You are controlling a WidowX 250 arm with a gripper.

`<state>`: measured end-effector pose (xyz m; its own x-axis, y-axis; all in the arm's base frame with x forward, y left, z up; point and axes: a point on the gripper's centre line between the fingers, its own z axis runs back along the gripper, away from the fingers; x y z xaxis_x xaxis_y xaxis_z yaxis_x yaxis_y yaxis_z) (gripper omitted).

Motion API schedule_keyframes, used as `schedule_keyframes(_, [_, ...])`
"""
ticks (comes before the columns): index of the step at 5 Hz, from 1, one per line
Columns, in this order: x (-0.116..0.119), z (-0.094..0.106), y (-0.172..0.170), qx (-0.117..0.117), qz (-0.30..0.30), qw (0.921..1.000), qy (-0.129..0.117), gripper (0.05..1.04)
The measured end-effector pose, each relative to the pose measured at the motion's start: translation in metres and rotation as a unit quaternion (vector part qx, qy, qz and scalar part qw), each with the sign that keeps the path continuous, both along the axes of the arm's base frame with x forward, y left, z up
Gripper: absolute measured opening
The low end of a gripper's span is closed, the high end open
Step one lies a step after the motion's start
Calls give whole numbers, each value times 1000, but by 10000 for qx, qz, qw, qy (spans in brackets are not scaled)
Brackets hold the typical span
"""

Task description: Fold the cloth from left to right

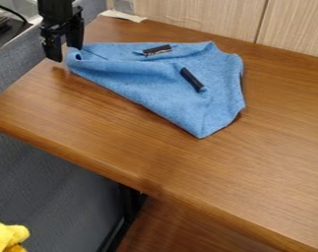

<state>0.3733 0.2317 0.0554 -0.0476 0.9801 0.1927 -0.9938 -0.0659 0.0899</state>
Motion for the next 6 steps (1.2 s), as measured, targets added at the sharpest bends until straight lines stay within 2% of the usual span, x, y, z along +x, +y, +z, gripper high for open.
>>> schedule_keyframes(1, [6, -1, -1, 107, -103, 9999, 20, 905])
schedule_keyframes(2, [6, -5, -2, 208, -116, 9997, 9, 610])
schedule_keyframes(3, [1, -5, -6, 205, -121, 9997, -9, 322])
schedule_keyframes(4, [-2, -2, -9, 194, -77, 9997, -85, 132])
schedule_keyframes(5, [-3, -2, -10, 180, -56, 9998, -71, 60])
schedule_keyframes(6, [-7, 3, -11, 225, -29, 9996, -152, 56])
